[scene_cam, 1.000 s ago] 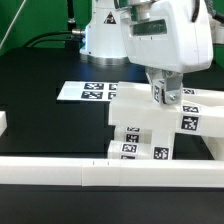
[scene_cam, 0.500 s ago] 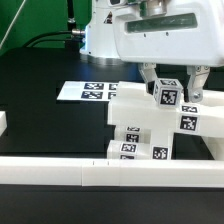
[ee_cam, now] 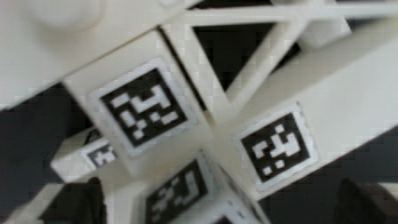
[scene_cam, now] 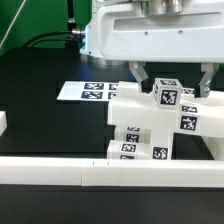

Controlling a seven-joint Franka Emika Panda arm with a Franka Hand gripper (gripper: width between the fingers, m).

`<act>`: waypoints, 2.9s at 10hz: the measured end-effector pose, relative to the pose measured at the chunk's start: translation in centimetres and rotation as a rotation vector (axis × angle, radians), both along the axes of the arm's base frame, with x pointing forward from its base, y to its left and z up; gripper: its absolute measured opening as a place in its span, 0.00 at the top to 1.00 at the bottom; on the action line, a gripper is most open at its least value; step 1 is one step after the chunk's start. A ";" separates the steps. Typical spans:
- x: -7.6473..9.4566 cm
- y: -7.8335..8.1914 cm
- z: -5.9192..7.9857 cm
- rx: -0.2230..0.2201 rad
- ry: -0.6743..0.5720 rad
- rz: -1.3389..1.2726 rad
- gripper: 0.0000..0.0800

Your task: Assemble chair

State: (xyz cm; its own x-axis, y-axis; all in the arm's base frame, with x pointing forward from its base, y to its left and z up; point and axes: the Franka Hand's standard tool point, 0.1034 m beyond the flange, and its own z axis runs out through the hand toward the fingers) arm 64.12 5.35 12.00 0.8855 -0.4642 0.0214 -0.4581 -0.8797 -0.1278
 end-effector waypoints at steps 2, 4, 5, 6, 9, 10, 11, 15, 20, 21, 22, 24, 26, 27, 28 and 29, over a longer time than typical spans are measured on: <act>-0.4 -0.1 0.0 -0.056 0.026 0.252 0.19; -0.3 -0.3 0.0 -0.064 0.013 0.364 0.19; -0.3 -0.3 0.0 -0.068 0.006 0.438 0.19; -0.3 -0.3 0.0 -0.071 0.002 0.486 0.19; -0.4 -0.7 -0.1 -0.086 -0.015 0.712 0.19; -0.4 -0.7 -0.1 -0.086 -0.015 0.710 0.19; -0.4 -0.7 -0.1 -0.085 -0.014 0.705 0.19; -0.4 -0.7 -0.1 -0.083 -0.012 0.681 0.64; -0.4 -0.6 -0.1 -0.049 0.001 0.321 0.64; -0.4 -0.6 -0.1 -0.036 0.001 0.206 0.64; -0.5 -0.6 -0.1 -0.032 -0.005 0.128 0.64; -0.4 -0.4 -0.1 -0.010 0.008 -0.082 0.64; -0.3 0.0 0.0 0.004 0.018 -0.238 0.64; -0.3 0.1 0.0 0.015 0.024 -0.307 0.64; -0.2 0.2 0.0 0.025 0.029 -0.367 0.64; -0.2 0.3 0.0 0.035 0.033 -0.417 0.64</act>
Offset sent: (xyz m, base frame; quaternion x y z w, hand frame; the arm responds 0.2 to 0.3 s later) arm 0.0000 0.0000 0.0000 0.0000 0.0000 -0.1296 0.9916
